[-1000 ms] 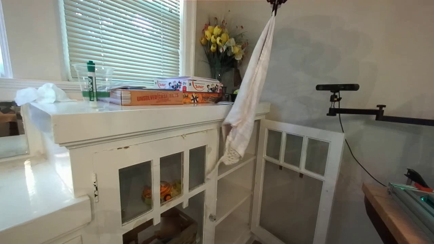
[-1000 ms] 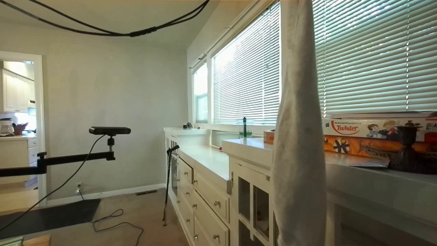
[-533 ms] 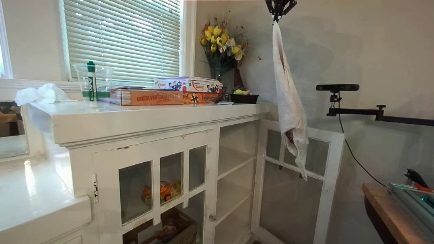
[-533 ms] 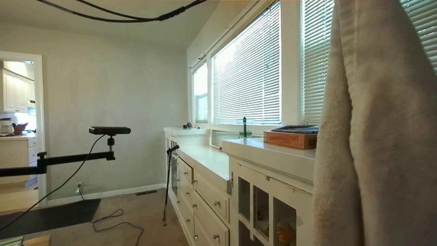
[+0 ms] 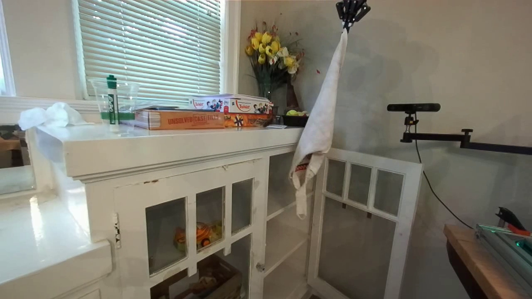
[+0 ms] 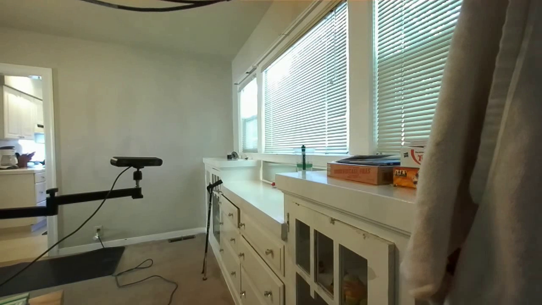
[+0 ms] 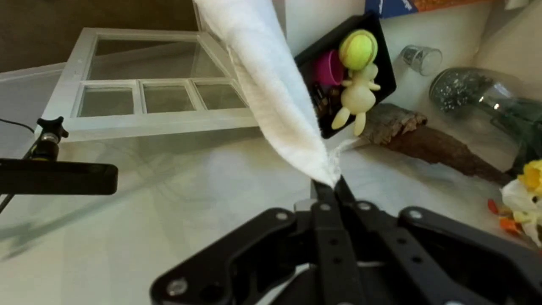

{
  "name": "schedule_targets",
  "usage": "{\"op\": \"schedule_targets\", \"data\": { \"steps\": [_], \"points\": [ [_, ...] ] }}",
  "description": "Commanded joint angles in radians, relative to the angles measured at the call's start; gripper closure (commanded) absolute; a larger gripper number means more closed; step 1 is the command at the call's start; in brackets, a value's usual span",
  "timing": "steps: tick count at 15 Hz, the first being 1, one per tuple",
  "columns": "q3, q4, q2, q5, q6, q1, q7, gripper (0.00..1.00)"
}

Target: Pick up the white towel and place it on the open cabinet door

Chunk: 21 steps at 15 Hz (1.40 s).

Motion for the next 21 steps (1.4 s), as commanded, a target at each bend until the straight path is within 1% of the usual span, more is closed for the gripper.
{"op": "schedule_targets", "data": {
  "steps": [1, 6, 8, 10, 12, 13, 19, 20, 21],
  "points": [
    [-0.042, 0.138, 0.027, -0.044, -0.063, -0.032, 0.038, 0.99],
    [-0.113, 0.295, 0.026, -0.165, -0.129, -0.063, 0.086, 0.99],
    [-0.135, 0.347, 0.033, -0.222, -0.157, -0.067, 0.101, 0.99],
    [-0.149, 0.382, 0.042, -0.249, -0.183, -0.071, 0.102, 0.99],
    [-0.150, 0.381, 0.037, -0.254, -0.175, -0.063, 0.089, 0.99],
    [-0.147, 0.330, 0.007, -0.226, -0.153, -0.065, 0.069, 0.97],
    [-0.147, 0.337, 0.018, -0.228, -0.153, -0.063, 0.069, 0.97],
    [-0.138, 0.320, 0.008, -0.261, -0.148, -0.045, 0.079, 0.99],
    [-0.133, 0.309, 0.005, -0.287, -0.146, -0.033, 0.092, 0.99]
  ]
}}
